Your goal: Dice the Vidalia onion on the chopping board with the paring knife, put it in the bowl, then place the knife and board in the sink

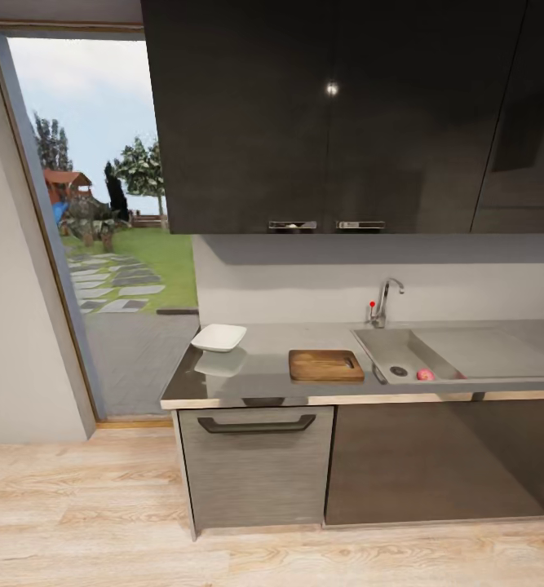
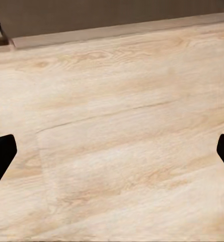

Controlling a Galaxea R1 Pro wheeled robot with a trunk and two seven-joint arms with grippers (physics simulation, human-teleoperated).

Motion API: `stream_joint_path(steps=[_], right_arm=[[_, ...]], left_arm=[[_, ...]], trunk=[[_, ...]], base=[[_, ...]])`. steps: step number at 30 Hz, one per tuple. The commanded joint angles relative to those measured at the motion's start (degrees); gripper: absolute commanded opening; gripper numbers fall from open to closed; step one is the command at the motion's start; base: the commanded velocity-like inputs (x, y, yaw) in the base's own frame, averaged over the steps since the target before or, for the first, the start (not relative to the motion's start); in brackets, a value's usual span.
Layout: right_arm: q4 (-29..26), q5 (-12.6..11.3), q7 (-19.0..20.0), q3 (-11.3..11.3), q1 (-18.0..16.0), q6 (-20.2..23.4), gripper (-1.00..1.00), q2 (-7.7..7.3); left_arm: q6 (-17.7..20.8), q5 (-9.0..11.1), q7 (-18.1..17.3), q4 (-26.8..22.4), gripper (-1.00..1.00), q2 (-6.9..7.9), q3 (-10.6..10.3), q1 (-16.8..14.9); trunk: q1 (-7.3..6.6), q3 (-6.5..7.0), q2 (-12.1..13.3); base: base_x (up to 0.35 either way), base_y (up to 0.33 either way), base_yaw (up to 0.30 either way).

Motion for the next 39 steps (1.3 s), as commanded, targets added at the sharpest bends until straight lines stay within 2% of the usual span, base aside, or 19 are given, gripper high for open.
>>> stream_joint_path(steps=[1,6,10,13,16,20,39], right_arm=[[0.03,0.11,0.37,-0.43,1.35,-0.14,1.00,0.01],[0.05,0.11,0.27,-0.32,4.14,0.19,1.00,0.35],[0.09,0.11,0.14,-0.23,4.69,0.78,1.00,0.78],[0.09,0.13,-0.01,-0.23,4.88,2.19,1.00,2.07],[0.01,0.27,-0.17,-0.42,4.99,4.58,1.00,4.33],[-0.04,0.28,-0.26,-0.57,5.03,5.61,1.00,5.46],[-0.04,-0.07,-0.12,-0.33,5.05,6.05,1.00,6.29]], left_arm=[[-0.09,-0.01,0.02,-0.06,1.00,0.00,0.03,0.00],[-0.04,-0.01,0.04,-0.07,1.00,0.00,0.04,0.00],[0.00,-0.01,0.07,-0.08,1.00,0.00,0.07,0.00],[0.04,-0.01,0.09,-0.08,1.00,0.00,0.10,0.00],[0.08,0.11,0.10,-0.08,1.00,0.00,0.11,0.00],[0.07,0.15,0.11,-0.08,1.00,-0.04,0.11,0.00],[0.01,0.16,0.11,0.01,1.00,-0.06,0.03,0.00]], trunk=[[0.01,-0.08,-0.07],[0.01,-0.08,-0.07],[0.01,-0.08,-0.07],[0.01,-0.08,-0.07],[0.01,-0.08,-0.07],[0.01,-0.08,-0.07],[0.01,-0.08,-0.07]], base=[[0.000,0.000,0.000],[0.000,0.000,0.000],[0.000,0.000,0.000],[0.000,0.000,0.000],[0.000,0.000,0.000],[0.000,0.000,0.000],[0.000,0.000,0.000]])
